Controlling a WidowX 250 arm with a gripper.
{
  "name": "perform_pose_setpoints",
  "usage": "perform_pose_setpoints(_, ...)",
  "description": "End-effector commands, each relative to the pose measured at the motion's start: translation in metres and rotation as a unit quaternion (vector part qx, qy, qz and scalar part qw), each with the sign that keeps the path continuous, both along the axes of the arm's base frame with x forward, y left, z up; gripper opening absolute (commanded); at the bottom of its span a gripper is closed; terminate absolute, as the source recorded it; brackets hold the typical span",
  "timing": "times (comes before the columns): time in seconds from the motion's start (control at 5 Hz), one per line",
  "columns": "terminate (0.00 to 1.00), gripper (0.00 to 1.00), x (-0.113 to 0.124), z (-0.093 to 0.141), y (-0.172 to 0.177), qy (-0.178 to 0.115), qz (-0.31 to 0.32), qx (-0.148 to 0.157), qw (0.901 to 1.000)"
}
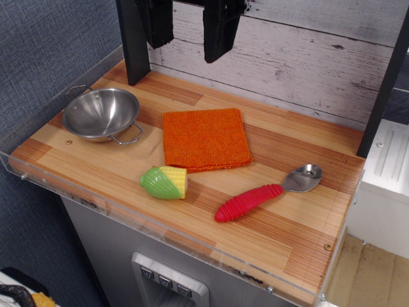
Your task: Put the red spoon near the orange cloth.
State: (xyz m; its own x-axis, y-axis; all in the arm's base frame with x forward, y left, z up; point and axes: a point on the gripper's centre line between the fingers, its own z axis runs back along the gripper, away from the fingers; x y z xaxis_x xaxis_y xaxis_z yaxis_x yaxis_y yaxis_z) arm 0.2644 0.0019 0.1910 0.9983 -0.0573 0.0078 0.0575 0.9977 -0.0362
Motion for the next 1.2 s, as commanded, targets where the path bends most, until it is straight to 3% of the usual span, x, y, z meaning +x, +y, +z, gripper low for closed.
perform_pose_setpoints(0.0, 0.0, 1.0, 0.0, 0.0, 0.0, 0.0, 0.0, 0.0, 1.0)
perform_pose_setpoints(0.2, 0.0, 1.0, 0.009, -0.004, -0.009, -0.003, -0.055, -0.002, 0.9985)
perform_pose_setpoints(0.6, 0.0, 1.0, 0.016, 0.007, -0.042, -0.031, -0.144, 0.022, 0.9888)
perform_pose_setpoints(0.8, 0.0, 1.0, 0.001, 0.008, -0.057, -0.051, -0.208, 0.032, 0.9763)
perform_pose_setpoints(1.0, 0.0, 1.0, -0.012, -0.004, -0.067, -0.038, -0.252, 0.05, 0.9656)
